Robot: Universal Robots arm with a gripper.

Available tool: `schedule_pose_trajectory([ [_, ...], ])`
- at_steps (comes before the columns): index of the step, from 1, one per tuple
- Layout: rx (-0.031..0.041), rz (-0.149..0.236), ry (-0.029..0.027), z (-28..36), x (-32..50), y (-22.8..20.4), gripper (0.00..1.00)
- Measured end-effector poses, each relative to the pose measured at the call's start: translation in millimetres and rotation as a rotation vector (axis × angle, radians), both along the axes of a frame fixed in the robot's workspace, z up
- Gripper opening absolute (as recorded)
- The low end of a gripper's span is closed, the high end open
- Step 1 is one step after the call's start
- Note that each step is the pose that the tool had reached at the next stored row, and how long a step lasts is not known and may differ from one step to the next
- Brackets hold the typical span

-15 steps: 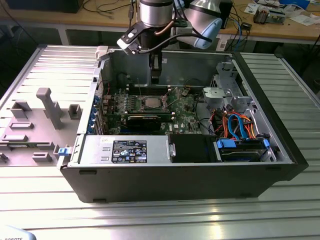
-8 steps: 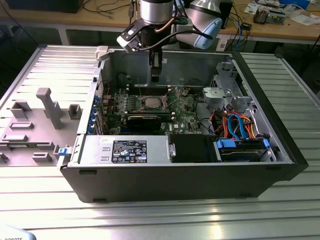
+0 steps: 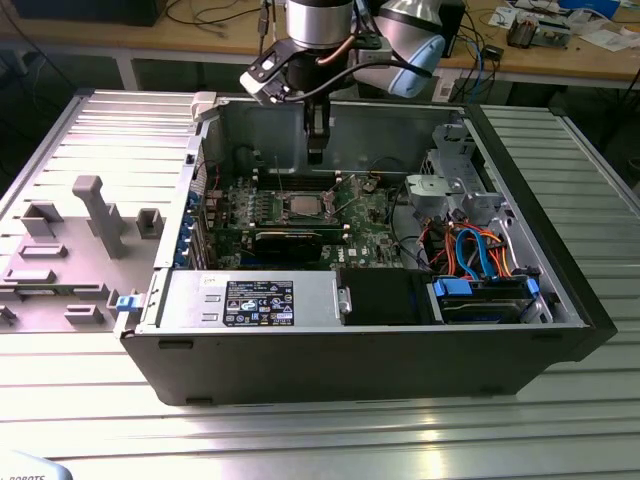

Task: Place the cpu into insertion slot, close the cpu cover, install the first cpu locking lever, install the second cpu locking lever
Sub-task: 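Close the cpu cover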

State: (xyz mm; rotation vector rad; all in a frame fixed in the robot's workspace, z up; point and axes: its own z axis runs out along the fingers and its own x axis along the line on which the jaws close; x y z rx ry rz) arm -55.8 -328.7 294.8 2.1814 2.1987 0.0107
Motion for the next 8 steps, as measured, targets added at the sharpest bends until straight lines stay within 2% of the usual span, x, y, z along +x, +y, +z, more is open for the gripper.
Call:
schedule_pose_trajectory([
  [8, 0.0, 0.0, 0.0, 0.0, 5.4, 0.0, 0.11],
])
